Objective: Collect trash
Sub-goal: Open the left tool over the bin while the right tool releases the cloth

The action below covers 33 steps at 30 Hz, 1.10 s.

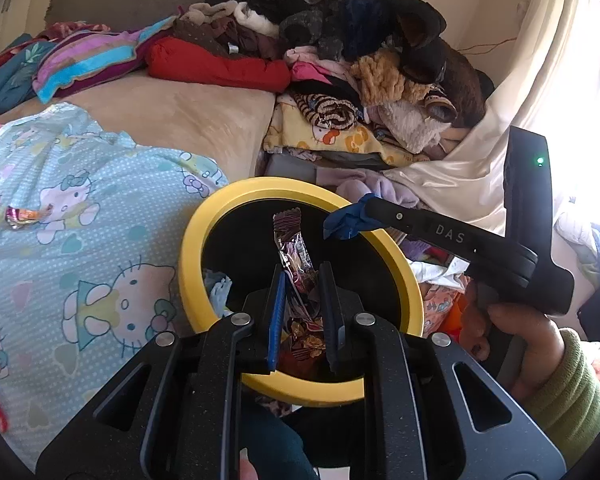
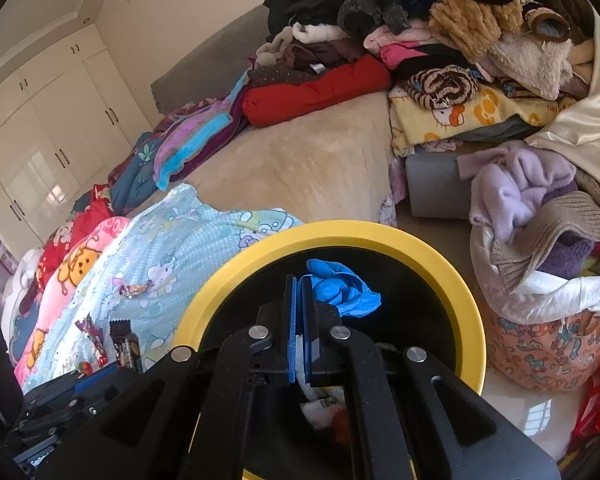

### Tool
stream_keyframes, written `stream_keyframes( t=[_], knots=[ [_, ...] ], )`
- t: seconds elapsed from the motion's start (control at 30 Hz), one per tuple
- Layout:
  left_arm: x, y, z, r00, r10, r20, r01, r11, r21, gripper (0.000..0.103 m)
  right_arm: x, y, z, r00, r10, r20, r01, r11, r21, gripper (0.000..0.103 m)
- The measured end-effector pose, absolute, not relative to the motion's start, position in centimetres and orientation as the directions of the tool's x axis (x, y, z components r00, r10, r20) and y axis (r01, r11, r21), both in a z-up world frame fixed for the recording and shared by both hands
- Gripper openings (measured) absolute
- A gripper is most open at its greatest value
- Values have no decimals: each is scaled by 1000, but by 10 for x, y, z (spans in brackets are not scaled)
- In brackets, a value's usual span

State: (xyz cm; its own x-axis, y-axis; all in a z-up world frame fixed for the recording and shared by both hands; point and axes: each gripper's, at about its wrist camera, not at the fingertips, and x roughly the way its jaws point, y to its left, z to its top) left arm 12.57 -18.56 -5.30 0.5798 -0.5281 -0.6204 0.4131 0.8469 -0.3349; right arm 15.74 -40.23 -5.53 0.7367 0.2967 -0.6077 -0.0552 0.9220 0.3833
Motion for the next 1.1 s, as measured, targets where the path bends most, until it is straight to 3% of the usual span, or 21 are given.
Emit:
stream_keyframes(
  t=[0.67,0.73,0.8,0.87,0.97,1.1],
  knots=[
    [159,-201,-83,531,-537,-655,398,841,-367,13,165,-407,-70,707,306,-638,-39,917,398,3],
    [159,-201,-82,538,-535,-651,401,842,-361,21,166,-408,-71,706,301,-641,-34,918,395,5],
    [158,-200,-81,548,-529,-648,398,846,-354,37,166,-409,-71,707,296,-642,-26,919,394,15],
    [156,-197,-77,567,-521,-638,392,852,-347,46,166,-409,-71,708,295,-641,-27,919,392,25],
    [153,-193,-71,589,-509,-628,385,860,-336,53,165,-407,-69,713,270,-647,-26,932,361,28],
    [149,-185,-62,624,-492,-607,367,870,-329,76,164,-404,-68,715,261,-649,-30,938,345,32]
  ],
)
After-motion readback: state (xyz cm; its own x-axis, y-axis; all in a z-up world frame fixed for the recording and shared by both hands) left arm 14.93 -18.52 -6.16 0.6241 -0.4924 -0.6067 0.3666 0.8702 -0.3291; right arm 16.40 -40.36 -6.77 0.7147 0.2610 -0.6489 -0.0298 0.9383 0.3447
